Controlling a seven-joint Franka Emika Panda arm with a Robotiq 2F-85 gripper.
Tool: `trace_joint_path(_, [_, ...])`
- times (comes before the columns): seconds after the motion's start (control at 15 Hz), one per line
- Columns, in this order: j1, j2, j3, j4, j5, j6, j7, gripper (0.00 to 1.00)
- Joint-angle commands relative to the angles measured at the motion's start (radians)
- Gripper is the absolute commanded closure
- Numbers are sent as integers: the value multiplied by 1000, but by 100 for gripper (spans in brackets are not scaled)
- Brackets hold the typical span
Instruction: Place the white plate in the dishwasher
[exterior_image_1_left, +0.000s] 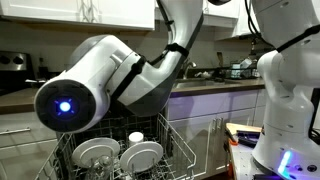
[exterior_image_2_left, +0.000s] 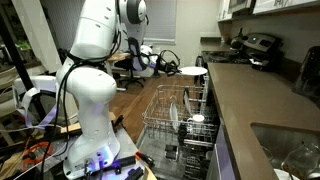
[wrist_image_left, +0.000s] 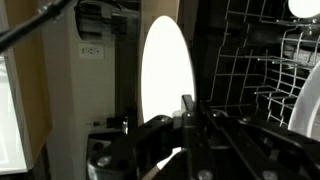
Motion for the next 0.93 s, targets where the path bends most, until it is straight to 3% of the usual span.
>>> trace_joint_path(0.0, [13, -52, 11, -19, 16, 18, 54, 95])
trace_joint_path(0.87, [66, -167, 58, -35, 262, 39, 236, 95])
